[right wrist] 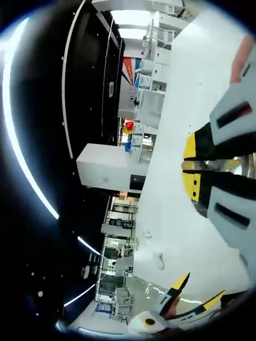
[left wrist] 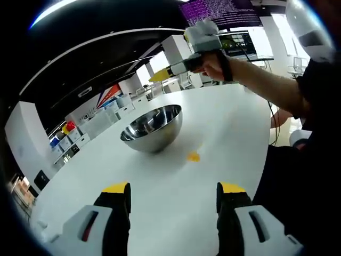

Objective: Pick up the QQ candy scattered on the table and place it into the stainless steel bowl on the table

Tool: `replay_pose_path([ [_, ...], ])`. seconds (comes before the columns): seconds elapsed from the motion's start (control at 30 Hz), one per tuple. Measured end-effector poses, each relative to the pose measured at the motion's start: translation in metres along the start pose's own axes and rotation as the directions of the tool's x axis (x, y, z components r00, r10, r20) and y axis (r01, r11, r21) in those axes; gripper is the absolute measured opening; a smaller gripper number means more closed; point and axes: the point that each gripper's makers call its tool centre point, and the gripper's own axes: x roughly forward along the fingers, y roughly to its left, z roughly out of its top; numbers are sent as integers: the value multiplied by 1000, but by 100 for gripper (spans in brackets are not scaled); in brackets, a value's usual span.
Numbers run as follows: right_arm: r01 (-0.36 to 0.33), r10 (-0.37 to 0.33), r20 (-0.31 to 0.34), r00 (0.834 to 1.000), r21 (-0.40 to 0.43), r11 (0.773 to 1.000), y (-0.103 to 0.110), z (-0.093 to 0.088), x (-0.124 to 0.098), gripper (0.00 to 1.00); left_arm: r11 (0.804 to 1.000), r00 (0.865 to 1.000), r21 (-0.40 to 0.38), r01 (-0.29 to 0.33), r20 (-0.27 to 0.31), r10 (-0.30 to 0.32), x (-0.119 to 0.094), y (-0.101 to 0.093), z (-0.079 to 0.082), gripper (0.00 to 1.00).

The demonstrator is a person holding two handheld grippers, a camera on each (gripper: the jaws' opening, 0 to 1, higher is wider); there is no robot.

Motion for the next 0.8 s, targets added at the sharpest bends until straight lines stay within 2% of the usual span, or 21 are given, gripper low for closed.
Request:
replay_pose_path([
  [0.07,-12,12,-41,999,12,1000,3,-16,3,6,1000,1000,-1,-3,-2,3,-1,1,-1,65],
  [0.2,-5,5,-84,996,2,1000,3,-39,8,6,1000,1000,-2,-4,-10,4,0,3,-4,65],
  [0.33,-11,12,-98,995,17,1000,3,-43,8,7,1000,1000,-1,2,-5,-2,3,2,-2,65],
  [0.4,0,0,-101,995,-1,1000,0,-44,7,7,1000,1000,0,5,-4,-5,4,1,-1,65],
  [0.5,16,-18,-87,996,-24,1000,-6,-41,5,14,1000,1000,4,9,-4,-9,5,0,-1,65],
  [0.57,11,-11,-26,1000,-15,1000,-7,-32,5,24,1000,1000,1,8,-3,-8,6,1,-1,65],
  [0.67,40,-40,-13,999,1,999,-15,-27,2,21,1000,1000,4,2,-9,-2,5,2,-2,65],
  [0.8,63,-63,37,997,14,998,-26,-11,-1,21,1000,1000,4,2,-8,-2,4,2,-2,65],
])
